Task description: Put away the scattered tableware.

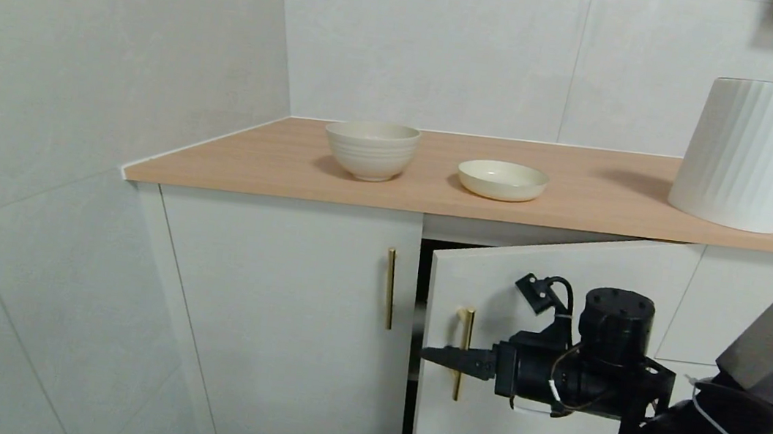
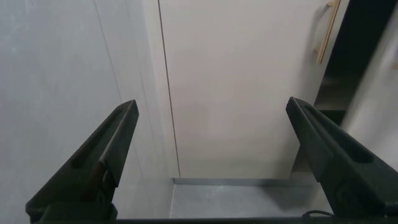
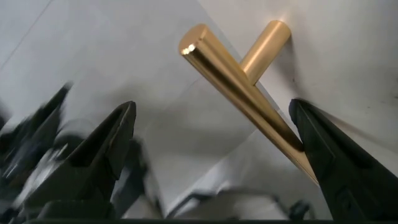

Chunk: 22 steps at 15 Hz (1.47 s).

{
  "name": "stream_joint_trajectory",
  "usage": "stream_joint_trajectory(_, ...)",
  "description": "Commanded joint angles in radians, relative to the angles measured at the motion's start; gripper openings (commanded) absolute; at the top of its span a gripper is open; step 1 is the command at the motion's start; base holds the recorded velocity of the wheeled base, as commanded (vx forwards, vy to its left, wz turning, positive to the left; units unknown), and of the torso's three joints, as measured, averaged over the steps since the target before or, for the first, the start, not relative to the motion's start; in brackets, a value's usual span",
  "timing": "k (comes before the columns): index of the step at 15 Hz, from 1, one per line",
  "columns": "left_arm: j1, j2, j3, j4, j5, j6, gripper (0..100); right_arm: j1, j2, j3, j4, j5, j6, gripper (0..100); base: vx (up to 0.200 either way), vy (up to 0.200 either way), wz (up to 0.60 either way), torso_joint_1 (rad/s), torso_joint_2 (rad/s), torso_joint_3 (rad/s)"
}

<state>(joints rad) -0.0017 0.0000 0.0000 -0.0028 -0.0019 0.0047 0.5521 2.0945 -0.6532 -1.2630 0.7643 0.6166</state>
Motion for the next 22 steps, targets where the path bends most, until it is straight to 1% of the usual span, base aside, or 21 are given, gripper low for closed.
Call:
stream_joint_trajectory(1,0.0,0.0,0.0,0.0,0.0,0.0,100,0.006,-0.085,0.106,-0.055,0.055,0.0,100,0.0,0.0,0.0,0.0,0.0,0.0)
stream_joint_trajectory(2,0.0,0.0,0.0,0.0,0.0,0.0,100,0.008,-0.094,0.138,-0.084,0.078,0.0,100,0.0,0.0,0.0,0.0,0.0,0.0)
stream_joint_trajectory(5,0.0,0.0,0.0,0.0,0.0,0.0,100,0.006,-0.094,0.187,-0.15,0.086,0.0,100,0.0,0.0,0.0,0.0,0.0,0.0)
stream_joint_trajectory(8,0.0,0.0,0.0,0.0,-0.003,0.023,100,0.005,-0.105,0.201,-0.167,0.084,0.0,100,0.0,0.0,0.0,0.0,0.0,0.0)
stream_joint_trajectory(9,0.0,0.0,0.0,0.0,-0.004,0.026,100,0.006,-0.105,0.204,-0.167,0.084,0.0,100,0.0,0.0,0.0,0.0,0.0,0.0)
stream_joint_trajectory(10,0.0,0.002,-0.017,0.0,-0.033,0.024,100,0.006,-0.105,0.207,-0.167,0.084,0.0,100,0.0,0.0,0.0,0.0,0.0,0.0)
stream_joint_trajectory(11,-0.004,0.021,-0.083,0.014,-0.101,0.015,100,0.006,-0.105,0.208,-0.167,0.084,0.0,100,0.0,0.0,0.0,0.0,0.0,0.0)
stream_joint_trajectory(12,-0.014,0.054,-0.129,0.043,-0.151,0.006,100,0.006,-0.105,0.208,-0.167,0.084,0.0,100,0.0,0.0,0.0,0.0,0.0,0.0)
stream_joint_trajectory(13,-0.023,0.147,-0.249,0.113,-0.253,-0.025,100,0.006,-0.105,0.208,-0.167,0.084,0.0,100,0.0,0.0,0.0,0.0,0.0,0.0)
stream_joint_trajectory(14,-0.032,0.291,-0.341,0.178,-0.365,-0.048,100,0.006,-0.105,0.208,-0.167,0.084,0.0,100,0.0,0.0,0.0,0.0,0.0,0.0)
stream_joint_trajectory(15,-0.032,0.426,-0.402,0.184,-0.443,-0.051,100,0.006,-0.103,0.208,-0.167,0.084,0.0,100,0.0,0.0,0.0,0.0,0.0,0.0)
stream_joint_trajectory(16,-0.032,0.557,-0.443,0.178,-0.497,-0.049,100,0.006,-0.103,0.208,-0.167,0.084,0.0,100,0.0,0.0,0.0,0.0,0.0,0.0)
stream_joint_trajectory(17,-0.034,0.687,-0.488,0.155,-0.537,-0.041,100,0.006,-0.103,0.208,-0.167,0.084,0.0,100,0.0,0.0,0.0,0.0,0.0,0.0)
stream_joint_trajectory(18,-0.047,0.815,-0.528,0.118,-0.57,-0.032,100,0.006,-0.103,0.208,-0.167,0.084,0.0,100,0.0,0.0,0.0,0.0,0.0,0.0)
stream_joint_trajectory(19,-0.063,0.882,-0.549,0.093,-0.584,-0.031,100,0.006,-0.103,0.208,-0.167,0.084,0.0,100,0.0,0.0,0.0,0.0,0.0,0.0)
stream_joint_trajectory(20,-0.11,1.062,-0.584,0.001,-0.589,-0.035,100,0.008,-0.102,0.21,-0.167,0.084,-0.001,100,0.0,0.0,0.0,0.0,0.0,0.0)
stream_joint_trajectory(21,-0.126,1.117,-0.584,-0.034,-0.589,-0.035,100,0.008,-0.097,0.21,-0.167,0.084,-0.001,100,0.0,0.0,0.0,0.0,0.0,0.0)
stream_joint_trajectory(22,-0.189,1.272,-0.581,-0.137,-0.589,-0.035,100,0.008,-0.08,0.213,-0.167,0.086,-0.005,100,0.0,0.0,0.0,0.0,0.0,0.0)
